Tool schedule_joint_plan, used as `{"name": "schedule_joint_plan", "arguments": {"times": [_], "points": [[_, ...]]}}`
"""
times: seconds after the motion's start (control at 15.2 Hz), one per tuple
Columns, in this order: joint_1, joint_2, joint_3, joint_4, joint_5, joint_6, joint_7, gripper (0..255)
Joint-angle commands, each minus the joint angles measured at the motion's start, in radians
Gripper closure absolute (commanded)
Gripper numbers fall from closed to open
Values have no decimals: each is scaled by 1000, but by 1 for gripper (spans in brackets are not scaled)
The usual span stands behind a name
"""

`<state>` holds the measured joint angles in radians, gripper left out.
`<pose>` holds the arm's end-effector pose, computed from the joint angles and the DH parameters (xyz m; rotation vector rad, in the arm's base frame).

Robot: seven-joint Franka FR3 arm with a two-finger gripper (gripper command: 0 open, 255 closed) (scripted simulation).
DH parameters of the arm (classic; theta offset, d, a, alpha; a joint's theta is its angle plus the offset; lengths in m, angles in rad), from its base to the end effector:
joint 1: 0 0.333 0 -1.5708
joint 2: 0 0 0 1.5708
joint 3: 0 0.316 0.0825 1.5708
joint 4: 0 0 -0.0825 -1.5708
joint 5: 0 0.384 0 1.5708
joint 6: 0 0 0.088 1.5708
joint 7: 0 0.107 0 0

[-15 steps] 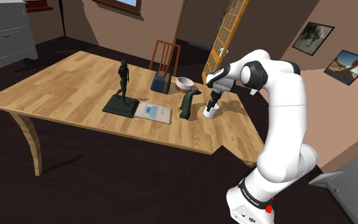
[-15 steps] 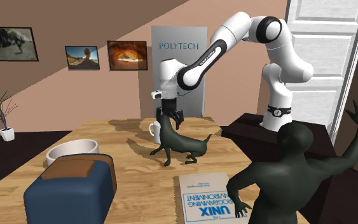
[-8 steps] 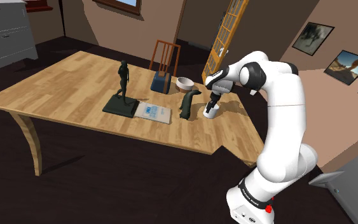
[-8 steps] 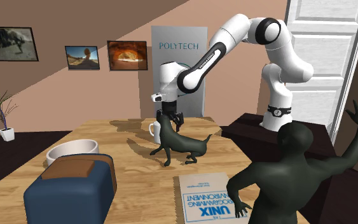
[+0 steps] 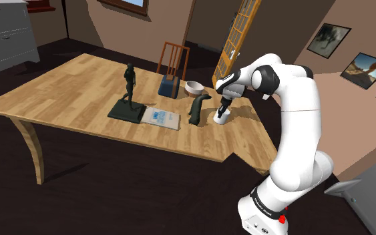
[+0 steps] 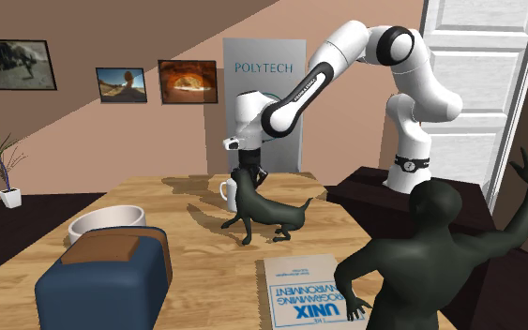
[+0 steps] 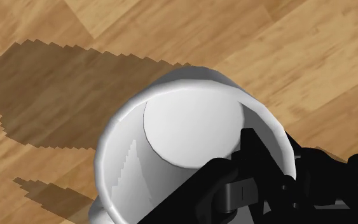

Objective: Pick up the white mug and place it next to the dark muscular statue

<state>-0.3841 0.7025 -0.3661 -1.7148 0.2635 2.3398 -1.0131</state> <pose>0.5072 -0.4358 0.1999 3.1159 0.2394 -0.0775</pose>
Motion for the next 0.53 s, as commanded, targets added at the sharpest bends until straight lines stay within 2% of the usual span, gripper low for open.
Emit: {"name": "schedule_joint_plan", "arguments": {"times": [0.0, 0.46], "points": [[0, 0, 0, 0, 0, 0, 0, 255], [9, -37, -12, -3, -13, -33, 6, 255]]}}
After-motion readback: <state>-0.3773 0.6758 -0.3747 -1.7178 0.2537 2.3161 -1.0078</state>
